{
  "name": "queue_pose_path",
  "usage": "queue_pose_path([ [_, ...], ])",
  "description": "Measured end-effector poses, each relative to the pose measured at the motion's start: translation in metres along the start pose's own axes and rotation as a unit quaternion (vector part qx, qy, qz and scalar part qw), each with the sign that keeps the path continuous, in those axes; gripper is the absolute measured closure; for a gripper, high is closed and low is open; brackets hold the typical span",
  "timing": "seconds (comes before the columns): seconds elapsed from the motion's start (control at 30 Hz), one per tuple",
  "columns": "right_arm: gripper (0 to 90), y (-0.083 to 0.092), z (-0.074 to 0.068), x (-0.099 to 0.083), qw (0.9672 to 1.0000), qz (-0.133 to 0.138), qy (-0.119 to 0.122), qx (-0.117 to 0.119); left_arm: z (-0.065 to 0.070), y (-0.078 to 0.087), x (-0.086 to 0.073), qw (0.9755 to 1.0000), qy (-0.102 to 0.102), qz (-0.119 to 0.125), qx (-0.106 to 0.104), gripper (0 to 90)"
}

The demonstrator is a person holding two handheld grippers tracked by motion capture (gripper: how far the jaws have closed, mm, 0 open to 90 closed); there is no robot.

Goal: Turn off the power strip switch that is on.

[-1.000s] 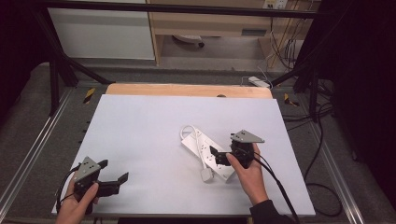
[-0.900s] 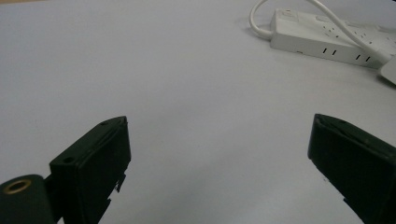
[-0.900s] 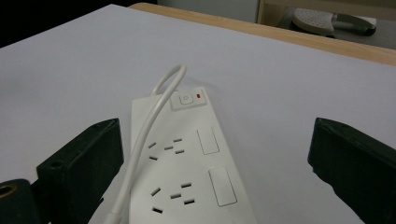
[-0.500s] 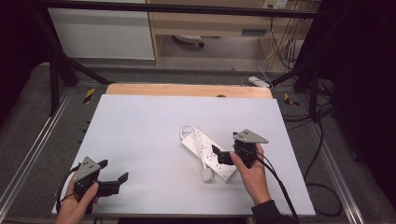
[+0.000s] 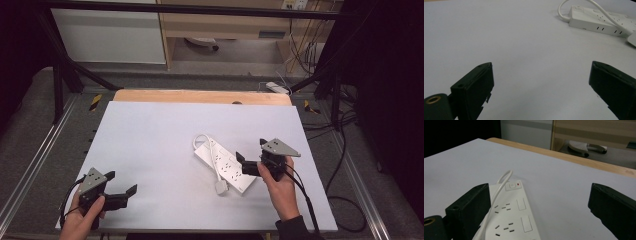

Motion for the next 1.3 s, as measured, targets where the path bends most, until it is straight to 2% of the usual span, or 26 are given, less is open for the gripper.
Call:
queue_pose_path([
  [0.23,5.5,0.007,0.005,0.003,0.9998,0.015,0.007,-0.009,0.0,0.001,0.0,1.0,0.001,-0.001,-0.001,5.8],
  [0.53,4.0,0.021,0.012,0.009,0.9996,0.026,-0.008,0.002,-0.001,0.001,0.0,1.0,0.002,0.001,-0.001,5.8],
  [0.83,3.2,0.037,0.03,0.007,0.9991,0.036,-0.022,-0.009,-0.001,0.001,0.001,1.0,0.005,0.003,-0.001,5.9],
  [1.3,3.1,0.069,0.061,-0.013,0.9979,0.041,-0.036,-0.034,-0.002,0.001,0.001,0.9999,0.009,0.005,-0.001,5.9],
])
Point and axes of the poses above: each handheld gripper's, and its own axes: y roughly backward along the jaws, x roughly out of its top, z roughly to its right, the point moved 10 cm from there along -y, roughly forward along the jaws, and after that the axes turned 2 degrees about -x, right-handed, at the moved point
